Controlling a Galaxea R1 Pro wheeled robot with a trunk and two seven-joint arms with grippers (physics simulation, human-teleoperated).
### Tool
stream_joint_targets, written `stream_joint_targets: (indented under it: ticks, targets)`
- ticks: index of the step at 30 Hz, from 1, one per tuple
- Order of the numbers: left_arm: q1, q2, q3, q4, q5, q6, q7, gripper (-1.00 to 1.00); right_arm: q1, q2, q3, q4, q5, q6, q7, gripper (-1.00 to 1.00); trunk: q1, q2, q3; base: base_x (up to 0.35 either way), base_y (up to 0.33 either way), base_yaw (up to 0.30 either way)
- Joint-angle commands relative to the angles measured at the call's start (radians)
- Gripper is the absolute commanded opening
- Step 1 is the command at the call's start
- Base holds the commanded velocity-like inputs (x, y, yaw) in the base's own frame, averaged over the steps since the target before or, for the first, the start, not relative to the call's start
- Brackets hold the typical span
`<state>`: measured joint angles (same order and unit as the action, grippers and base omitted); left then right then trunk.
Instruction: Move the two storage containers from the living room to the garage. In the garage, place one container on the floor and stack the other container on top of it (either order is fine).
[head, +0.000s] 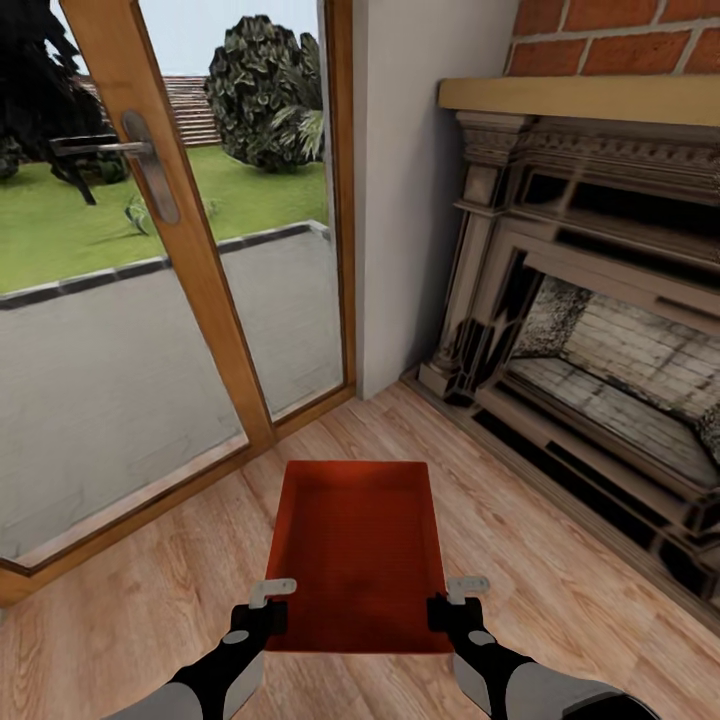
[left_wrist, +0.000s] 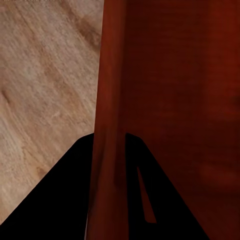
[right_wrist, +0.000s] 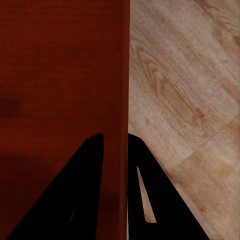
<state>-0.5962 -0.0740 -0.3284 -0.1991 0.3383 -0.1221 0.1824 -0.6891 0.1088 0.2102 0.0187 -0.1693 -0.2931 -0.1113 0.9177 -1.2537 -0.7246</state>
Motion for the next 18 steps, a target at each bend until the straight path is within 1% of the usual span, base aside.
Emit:
stream_joint_targets:
  ticks: [1,18]
  targets:
    - [0.000,0.000,0.024,0.005,0.018,-0.005,0.019,-1.00,-0.001,0.000,-0.015,0.000,-0.026,-0.035,-0.007,-1.00,0.000,0.000,0.001,0.000,0.000,0.000]
    - [0.000,0.000,0.025,0.010,0.018,-0.005,0.019,-1.00,-0.001,0.000,-0.015,-0.001,-0.026,-0.035,-0.005,-1.00,0.000,0.000,0.029,0.000,0.000,0.000]
